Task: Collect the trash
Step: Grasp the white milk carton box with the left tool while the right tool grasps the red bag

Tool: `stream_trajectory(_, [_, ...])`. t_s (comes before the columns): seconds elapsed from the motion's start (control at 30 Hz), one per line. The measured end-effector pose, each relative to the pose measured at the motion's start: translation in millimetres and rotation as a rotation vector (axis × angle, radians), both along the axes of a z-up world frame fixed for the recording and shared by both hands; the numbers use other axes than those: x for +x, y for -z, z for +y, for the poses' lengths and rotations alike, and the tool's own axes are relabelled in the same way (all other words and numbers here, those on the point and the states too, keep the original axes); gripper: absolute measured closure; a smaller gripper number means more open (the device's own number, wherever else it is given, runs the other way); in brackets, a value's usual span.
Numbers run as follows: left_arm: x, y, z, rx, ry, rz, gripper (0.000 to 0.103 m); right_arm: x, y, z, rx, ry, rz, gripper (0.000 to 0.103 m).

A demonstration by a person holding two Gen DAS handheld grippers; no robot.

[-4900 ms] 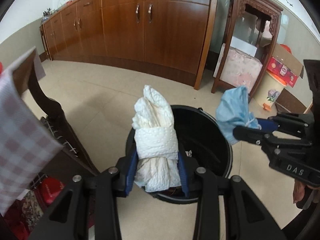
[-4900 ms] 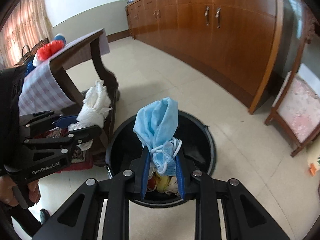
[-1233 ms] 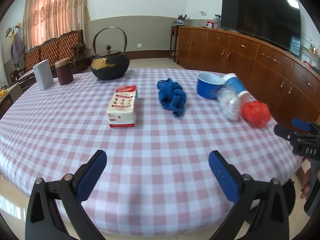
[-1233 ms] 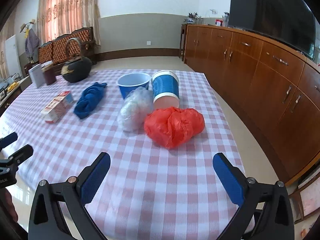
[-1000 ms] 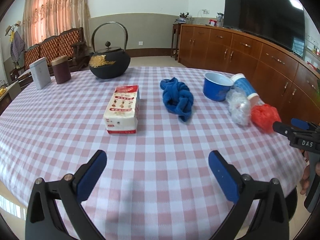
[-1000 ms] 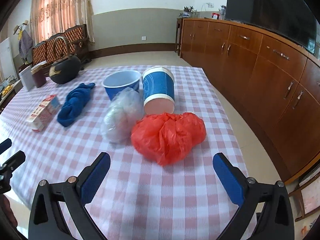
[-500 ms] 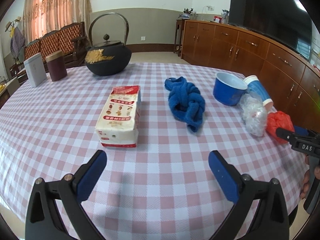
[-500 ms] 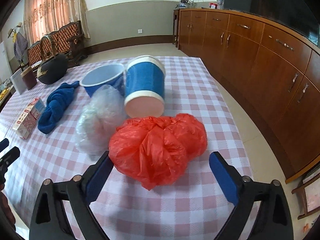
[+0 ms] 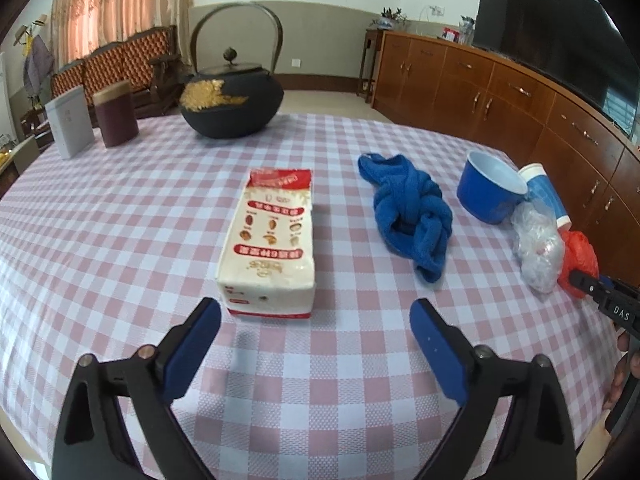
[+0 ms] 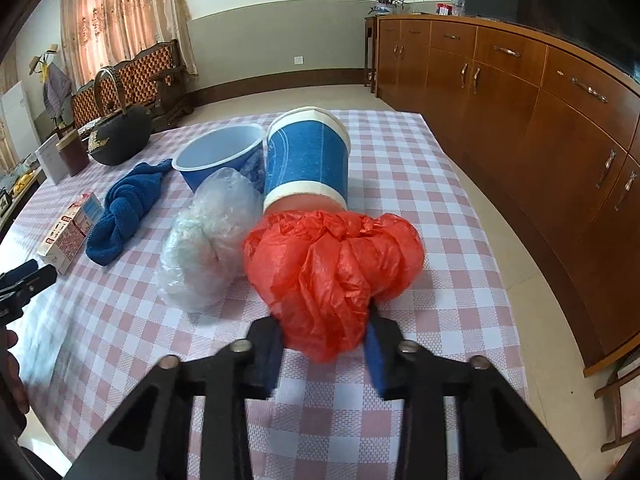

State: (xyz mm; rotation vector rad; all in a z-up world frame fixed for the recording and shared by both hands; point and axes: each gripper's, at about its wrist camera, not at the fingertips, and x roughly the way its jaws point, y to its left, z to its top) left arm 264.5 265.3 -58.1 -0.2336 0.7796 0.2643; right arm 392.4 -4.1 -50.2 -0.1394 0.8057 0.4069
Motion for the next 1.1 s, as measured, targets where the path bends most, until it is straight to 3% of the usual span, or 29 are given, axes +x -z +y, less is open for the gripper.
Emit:
stream_trajectory(0.33, [10.9,-5.3,5.8,0.030,-0.019,0.016,0.013,-1.6,-0.3,1.4,0.001,0.016,0.004,0.074])
stream_trajectory(0.4, [18.6,-4.4,10.2,0.032,-0.019,0.035,0.021,-1.4,-0.6,2.7,-0.005,0.013,0.006,0.075])
stream_trajectory(0.5, [30.4,-0.4,15.4,0.047,-0.030,0.091,0.025,0.0,-1.6,2.5,-0.007,0.014,0.013,0.075])
stream_trajectory(0.77, [39.1,2.5,24.1,0.087,-0.026,0.102,0.025,1.1,1.3,1.6,-0.004,0.022,0.019,0.075])
stream_trajectory(0.83, [49.1,8.8,27.1,0.068,-0.007,0.135,0.032,0.2,1.2,2.7,-0.006,0.023,0.020,0.077])
stream_trajectory(0.87, [51.1,9.5,26.9,0.067,0.005,0.136,0.050,0.0,0.9,2.4,-0.005,0.023,0.020,0.077])
stream_trajectory(1.1, [30.2,2.4,19.6,0.071,0.008,0.077,0.051,-8.4,-5.5,-0.2,0.004,0.021,0.009,0.088])
